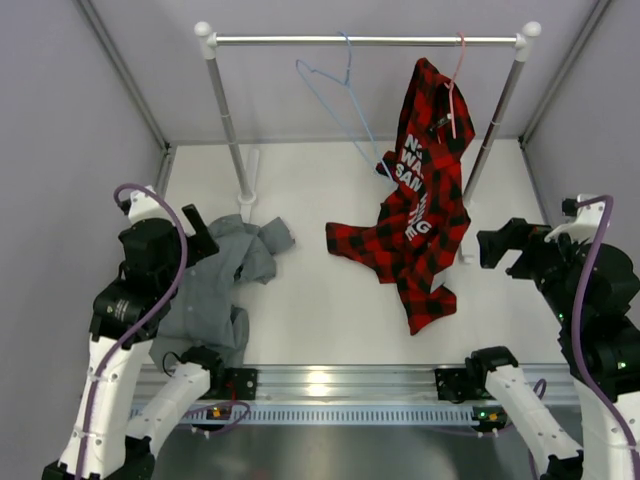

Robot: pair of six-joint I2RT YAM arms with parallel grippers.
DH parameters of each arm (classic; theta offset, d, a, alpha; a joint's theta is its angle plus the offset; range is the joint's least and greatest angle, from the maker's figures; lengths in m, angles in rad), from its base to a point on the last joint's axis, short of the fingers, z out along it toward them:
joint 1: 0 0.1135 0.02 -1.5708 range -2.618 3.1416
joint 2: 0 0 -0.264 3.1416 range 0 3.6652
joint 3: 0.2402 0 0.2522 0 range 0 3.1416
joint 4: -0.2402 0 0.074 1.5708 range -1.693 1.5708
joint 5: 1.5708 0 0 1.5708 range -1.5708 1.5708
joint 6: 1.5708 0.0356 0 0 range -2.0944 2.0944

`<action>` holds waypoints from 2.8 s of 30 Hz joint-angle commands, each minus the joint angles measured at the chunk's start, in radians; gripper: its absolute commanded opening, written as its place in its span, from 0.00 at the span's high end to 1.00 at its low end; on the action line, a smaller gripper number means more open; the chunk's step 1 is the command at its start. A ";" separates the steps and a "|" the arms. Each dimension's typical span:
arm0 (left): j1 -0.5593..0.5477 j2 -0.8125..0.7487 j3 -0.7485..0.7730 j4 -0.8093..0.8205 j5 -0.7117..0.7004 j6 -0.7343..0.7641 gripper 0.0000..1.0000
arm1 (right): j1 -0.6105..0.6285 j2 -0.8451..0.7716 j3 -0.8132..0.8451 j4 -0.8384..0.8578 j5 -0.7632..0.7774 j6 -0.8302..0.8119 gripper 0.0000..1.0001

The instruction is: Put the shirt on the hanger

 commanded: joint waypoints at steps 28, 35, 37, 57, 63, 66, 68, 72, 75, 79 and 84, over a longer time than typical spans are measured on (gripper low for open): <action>-0.013 1.153 0.301 -0.014 0.080 0.175 0.53 | 0.011 -0.090 -0.236 0.344 -0.613 0.032 0.01; -0.015 0.946 0.309 -0.011 0.183 0.164 1.00 | 0.011 -0.064 -0.267 0.405 -0.627 0.072 0.01; -0.024 0.851 0.335 -0.008 0.265 0.158 1.00 | 0.013 -0.058 -0.285 0.451 -0.667 0.089 0.03; -0.207 -0.155 -0.589 0.921 0.907 -0.341 1.00 | 0.677 0.261 -0.466 0.819 -0.195 0.296 0.10; -0.213 -0.431 -0.898 0.964 0.882 -0.478 1.00 | 0.684 0.311 -0.789 1.141 -0.134 0.623 0.14; -0.211 -0.536 -0.932 0.909 0.876 -0.500 1.00 | 0.694 0.402 -0.829 1.247 -0.156 0.655 0.15; -0.213 -0.593 -0.894 0.772 0.843 -0.471 1.00 | 0.694 0.449 -0.833 1.322 -0.180 0.663 0.15; -0.213 -0.649 -0.785 0.541 0.719 -0.409 1.00 | 0.698 0.598 -0.843 1.488 -0.191 0.750 0.16; -0.211 -0.686 -0.743 0.494 0.705 -0.386 1.00 | 0.706 0.701 -0.833 1.634 -0.182 0.819 0.16; -0.213 -0.691 -0.707 0.480 0.712 -0.374 1.00 | 0.727 0.814 -0.774 1.702 -0.130 0.896 0.14; -0.213 -0.692 -0.705 0.481 0.735 -0.339 1.00 | 0.769 0.975 -0.699 1.781 -0.101 0.997 0.08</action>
